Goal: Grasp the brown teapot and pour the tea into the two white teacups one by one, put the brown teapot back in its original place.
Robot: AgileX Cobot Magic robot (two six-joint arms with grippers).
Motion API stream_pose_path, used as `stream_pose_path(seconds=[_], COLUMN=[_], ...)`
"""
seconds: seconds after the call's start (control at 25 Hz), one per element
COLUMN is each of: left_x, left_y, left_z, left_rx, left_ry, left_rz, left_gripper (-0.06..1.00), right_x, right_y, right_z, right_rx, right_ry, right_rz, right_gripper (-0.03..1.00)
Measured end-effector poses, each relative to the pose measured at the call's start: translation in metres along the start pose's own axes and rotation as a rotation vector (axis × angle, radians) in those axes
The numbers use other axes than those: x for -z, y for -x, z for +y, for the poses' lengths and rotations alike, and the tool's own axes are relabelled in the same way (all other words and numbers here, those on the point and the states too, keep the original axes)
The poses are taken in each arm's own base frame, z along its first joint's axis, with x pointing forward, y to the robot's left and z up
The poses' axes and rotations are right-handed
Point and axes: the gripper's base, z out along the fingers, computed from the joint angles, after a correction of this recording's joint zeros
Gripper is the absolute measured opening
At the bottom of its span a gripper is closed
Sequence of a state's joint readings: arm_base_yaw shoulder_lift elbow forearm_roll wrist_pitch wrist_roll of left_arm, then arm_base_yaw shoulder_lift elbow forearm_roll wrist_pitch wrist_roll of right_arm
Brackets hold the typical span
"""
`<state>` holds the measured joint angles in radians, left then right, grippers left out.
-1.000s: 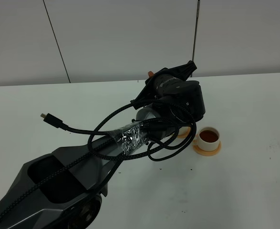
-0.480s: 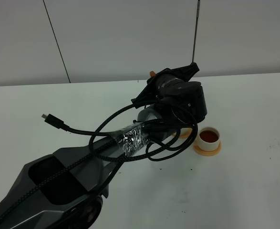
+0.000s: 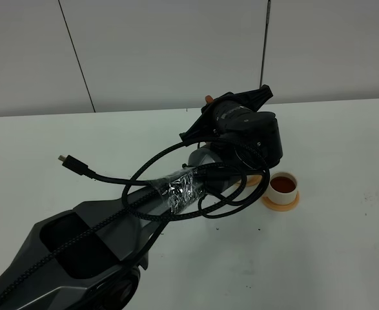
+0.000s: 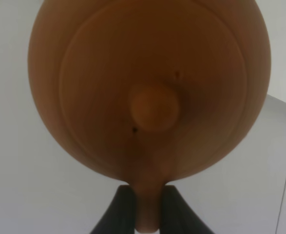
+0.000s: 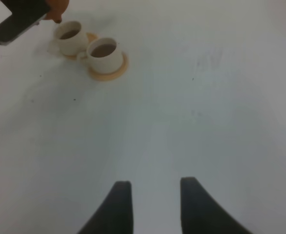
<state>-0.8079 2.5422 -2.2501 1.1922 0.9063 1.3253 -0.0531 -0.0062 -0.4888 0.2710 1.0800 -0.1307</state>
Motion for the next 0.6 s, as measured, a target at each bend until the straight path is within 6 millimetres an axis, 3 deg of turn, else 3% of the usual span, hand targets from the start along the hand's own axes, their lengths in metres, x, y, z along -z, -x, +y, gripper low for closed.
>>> stream_pose_path(seconds=[0.6], left_x=[0.0008], left_y=[0.0005], left_z=[0.0005], left_rx=[-0.006], left_ry=[0.002], left_rz=[0.000], left_gripper=[0.17], right_x=[0.0000], right_y=[0.0000], right_z=[0.0000], right_rx=[0.000], right_ry=[0.000], right_rz=[0.000], right_gripper=[0.24])
